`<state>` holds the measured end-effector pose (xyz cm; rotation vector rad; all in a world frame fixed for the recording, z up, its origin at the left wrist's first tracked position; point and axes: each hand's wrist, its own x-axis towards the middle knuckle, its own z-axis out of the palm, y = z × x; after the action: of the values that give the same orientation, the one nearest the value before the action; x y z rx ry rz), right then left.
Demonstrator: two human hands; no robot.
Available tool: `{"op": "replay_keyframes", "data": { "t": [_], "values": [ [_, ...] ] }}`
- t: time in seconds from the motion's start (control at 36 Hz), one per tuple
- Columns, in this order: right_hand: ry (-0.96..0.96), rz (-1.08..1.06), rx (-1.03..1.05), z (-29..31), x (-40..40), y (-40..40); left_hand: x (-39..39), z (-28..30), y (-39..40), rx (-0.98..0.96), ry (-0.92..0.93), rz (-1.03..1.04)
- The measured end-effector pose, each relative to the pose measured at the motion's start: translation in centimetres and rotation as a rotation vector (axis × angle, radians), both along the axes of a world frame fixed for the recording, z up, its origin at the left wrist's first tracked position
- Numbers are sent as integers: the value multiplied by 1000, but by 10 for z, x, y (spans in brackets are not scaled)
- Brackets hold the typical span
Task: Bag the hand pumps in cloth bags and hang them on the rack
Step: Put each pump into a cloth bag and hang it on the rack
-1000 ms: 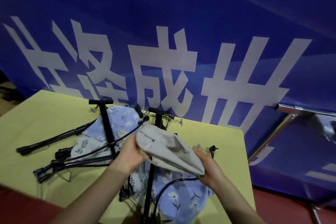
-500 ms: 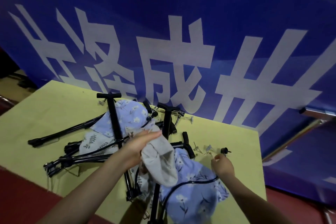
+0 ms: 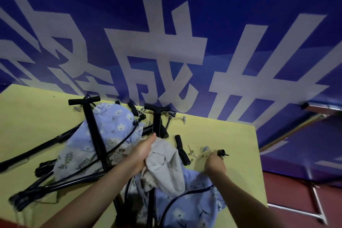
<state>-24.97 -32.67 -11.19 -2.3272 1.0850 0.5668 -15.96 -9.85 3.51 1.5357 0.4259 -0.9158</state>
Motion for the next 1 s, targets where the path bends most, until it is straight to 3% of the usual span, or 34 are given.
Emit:
{"op": "replay_keyframes", "data": {
  "t": [0.22, 0.36, 0.5, 0.58, 0.69, 0.78, 0.89, 1.0],
  "values": [
    [49, 73, 35, -6, -2, -13, -4, -4, 0, -17, -16, -28],
    [-245, -52, 98, 19, -15, -2, -11, 8, 5, 67, -165, -67],
    [-737, -227, 745, 96, -36, 54, -30, 24, 7, 77, -278, -103],
    [-820, -110, 995, 127, -53, 96, -48, 34, 8, 50, -368, -103],
    [-803, -75, 1117, 136, -61, 135, -72, 48, 9, -45, -387, -118],
    [-811, -147, 1048, 140, -60, 148, -87, 58, 16, -163, -309, -59],
    [-742, -34, 773, 130, -71, 149, -98, 66, 41, -183, -338, 25],
    [-681, 111, 631, 124, -86, 142, -114, 62, 68, -200, -337, 51]
  ]
}}
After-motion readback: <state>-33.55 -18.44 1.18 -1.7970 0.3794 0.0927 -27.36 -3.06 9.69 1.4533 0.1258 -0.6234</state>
